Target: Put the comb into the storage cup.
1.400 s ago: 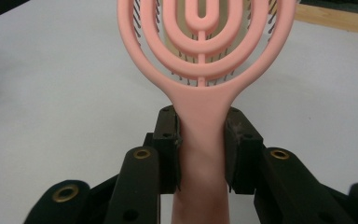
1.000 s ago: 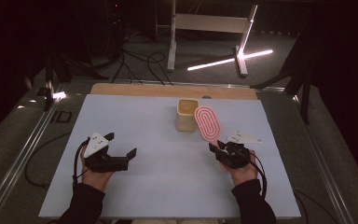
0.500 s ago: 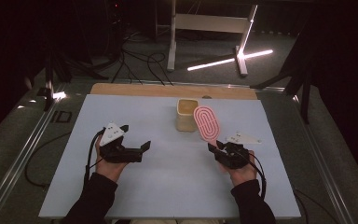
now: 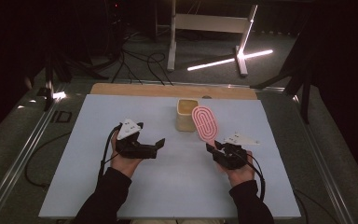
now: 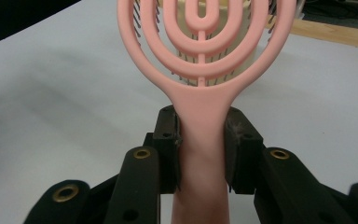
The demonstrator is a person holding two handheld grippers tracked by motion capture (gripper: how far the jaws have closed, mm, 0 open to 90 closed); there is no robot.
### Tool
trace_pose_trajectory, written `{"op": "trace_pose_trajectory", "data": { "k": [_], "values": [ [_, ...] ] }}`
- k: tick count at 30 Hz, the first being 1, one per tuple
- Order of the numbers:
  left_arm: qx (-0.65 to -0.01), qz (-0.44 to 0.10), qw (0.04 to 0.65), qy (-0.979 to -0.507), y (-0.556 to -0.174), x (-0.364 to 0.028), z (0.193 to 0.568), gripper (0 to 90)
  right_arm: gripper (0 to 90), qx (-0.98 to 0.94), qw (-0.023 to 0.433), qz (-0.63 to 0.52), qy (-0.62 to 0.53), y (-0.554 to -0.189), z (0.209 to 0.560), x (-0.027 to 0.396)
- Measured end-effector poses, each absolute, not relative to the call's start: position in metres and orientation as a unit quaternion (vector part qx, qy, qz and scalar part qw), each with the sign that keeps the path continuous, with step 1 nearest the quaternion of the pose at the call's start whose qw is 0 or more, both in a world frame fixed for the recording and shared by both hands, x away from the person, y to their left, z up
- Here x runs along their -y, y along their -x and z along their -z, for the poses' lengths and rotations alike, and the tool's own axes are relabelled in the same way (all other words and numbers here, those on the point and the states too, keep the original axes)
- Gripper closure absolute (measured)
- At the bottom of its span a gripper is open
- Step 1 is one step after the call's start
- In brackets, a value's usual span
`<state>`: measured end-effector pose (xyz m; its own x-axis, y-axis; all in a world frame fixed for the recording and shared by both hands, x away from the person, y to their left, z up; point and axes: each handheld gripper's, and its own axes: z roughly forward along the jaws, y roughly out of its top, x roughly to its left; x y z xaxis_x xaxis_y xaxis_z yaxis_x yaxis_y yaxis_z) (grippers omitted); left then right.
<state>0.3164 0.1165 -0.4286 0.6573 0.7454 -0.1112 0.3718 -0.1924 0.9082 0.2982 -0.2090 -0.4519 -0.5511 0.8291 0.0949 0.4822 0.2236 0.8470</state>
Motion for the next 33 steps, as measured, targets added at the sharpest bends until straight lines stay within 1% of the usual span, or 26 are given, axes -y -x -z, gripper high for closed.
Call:
{"op": "trace_pose_trajectory", "data": {
  "k": [16, 33],
  "values": [
    [-0.353, -0.159, 0.517, -0.763, -0.325, -0.076, 0.428, 0.0, 69.8, -0.759, 0.201, -0.457, -0.418, -0.294, 0.453, 0.199],
    [-0.346, -0.138, 0.518, -0.770, -0.330, -0.051, 0.426, 0.4, 69.8, -0.760, 0.211, -0.468, -0.397, -0.290, 0.456, 0.190]
  ]
}}
